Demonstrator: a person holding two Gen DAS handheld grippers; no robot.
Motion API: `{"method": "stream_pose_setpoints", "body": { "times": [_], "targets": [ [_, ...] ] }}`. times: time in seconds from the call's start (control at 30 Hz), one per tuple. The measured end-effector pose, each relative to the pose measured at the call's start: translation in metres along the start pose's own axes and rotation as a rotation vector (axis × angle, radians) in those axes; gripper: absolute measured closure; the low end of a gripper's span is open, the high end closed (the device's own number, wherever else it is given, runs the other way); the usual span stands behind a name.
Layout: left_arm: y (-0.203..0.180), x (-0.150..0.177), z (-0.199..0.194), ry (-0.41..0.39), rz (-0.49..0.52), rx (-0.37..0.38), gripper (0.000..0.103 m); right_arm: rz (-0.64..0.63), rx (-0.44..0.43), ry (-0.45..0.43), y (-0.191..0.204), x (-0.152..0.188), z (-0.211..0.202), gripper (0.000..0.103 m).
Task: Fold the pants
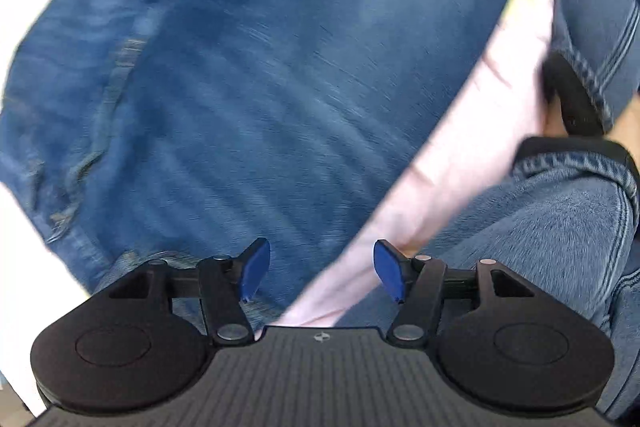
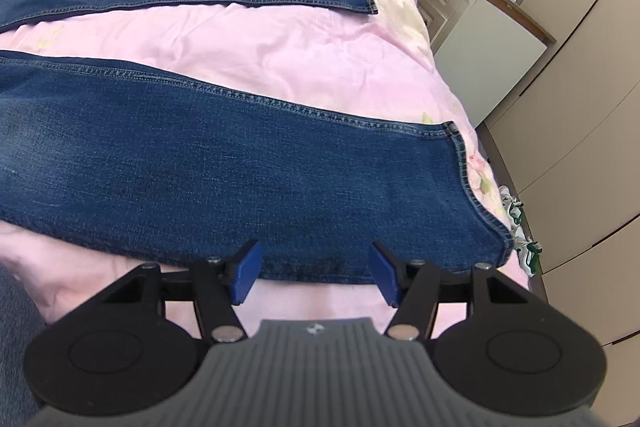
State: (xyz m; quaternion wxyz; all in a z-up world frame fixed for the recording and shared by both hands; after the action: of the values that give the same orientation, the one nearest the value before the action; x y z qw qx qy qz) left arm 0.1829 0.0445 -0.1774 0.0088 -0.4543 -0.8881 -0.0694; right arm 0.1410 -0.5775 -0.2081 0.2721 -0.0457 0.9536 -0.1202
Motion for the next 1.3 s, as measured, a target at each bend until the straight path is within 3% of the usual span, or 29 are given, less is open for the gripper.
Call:
{"method": "stream_pose_setpoints", "body": {
  "times": [0.13, 0.27, 0.4, 0.53, 0.6, 0.63, 0.77, 0.83, 0.9, 0.93, 0.97, 1.07, 1.13, 1.3],
  "targets": [
    [-0.008, -0.021, 0.014, 0.077, -0.010, 0.005, 0.033, -0.024, 0.018, -0.015, -0.011, 0.006, -0.011, 0.044],
    [-0.020, -0.030, 0.035, 0.168, 0.007, -0.086, 0.032, -0.073, 0.038, -0.032, -0.028, 0.018, -0.022, 0.044],
    [-0.039, -0.039, 0.044, 0.245, 0.067, -0.216, 0.028, -0.228, 0.082, -0.012, -0.039, 0.035, -0.018, 0.044],
    [-0.039, -0.040, 0.041, 0.277, 0.082, -0.278, 0.027, -0.427, 0.123, -0.017, -0.032, 0.051, -0.001, 0.044],
    [-0.036, -0.041, 0.037, 0.280, 0.081, -0.301, 0.036, -0.473, 0.128, -0.024, -0.029, 0.054, 0.010, 0.044],
    [-0.038, -0.044, 0.036, 0.277, 0.081, -0.313, 0.046, -0.499, 0.141, -0.034, -0.026, 0.056, 0.015, 0.044],
    [-0.041, -0.043, 0.035, 0.211, 0.052, -0.362, 0.085, -0.591, 0.195, -0.048, -0.016, 0.057, 0.037, 0.042],
    [-0.037, -0.036, 0.024, 0.146, 0.009, -0.394, 0.089, -0.585, 0.205, -0.051, -0.017, 0.053, 0.042, 0.045],
    [-0.034, -0.025, 0.004, 0.081, -0.054, -0.412, 0.091, -0.575, 0.211, -0.053, -0.017, 0.051, 0.044, 0.056],
    [-0.030, -0.022, -0.006, 0.046, -0.075, -0.419, 0.091, -0.581, 0.217, -0.048, -0.016, 0.051, 0.044, 0.077],
    [-0.028, -0.019, -0.010, 0.014, -0.086, -0.423, 0.092, -0.596, 0.226, -0.036, -0.014, 0.052, 0.045, 0.087],
    [-0.024, -0.005, -0.027, -0.077, -0.128, -0.439, 0.092, -0.615, 0.252, -0.049, -0.009, 0.052, 0.040, 0.093],
    [-0.027, -0.013, -0.033, -0.137, -0.182, -0.448, 0.093, -0.591, 0.268, -0.077, -0.012, 0.045, 0.031, 0.096],
    [-0.022, -0.011, -0.059, -0.268, -0.299, -0.469, 0.094, -0.553, 0.341, -0.142, -0.015, 0.007, 0.009, 0.100]
  ]
}}
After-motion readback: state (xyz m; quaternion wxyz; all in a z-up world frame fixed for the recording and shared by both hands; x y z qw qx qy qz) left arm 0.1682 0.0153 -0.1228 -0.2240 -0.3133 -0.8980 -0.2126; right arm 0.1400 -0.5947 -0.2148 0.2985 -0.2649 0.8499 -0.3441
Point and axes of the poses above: each gripper's, at about its wrist camera, not at the fingertips, and z roughly the way its jaws point, y to its left, x to its underside, the point moved 2 cm from there along z, roughly the way its jaws point, and after that the axes turned 3 degrees about -x, right-handed, at the moved point
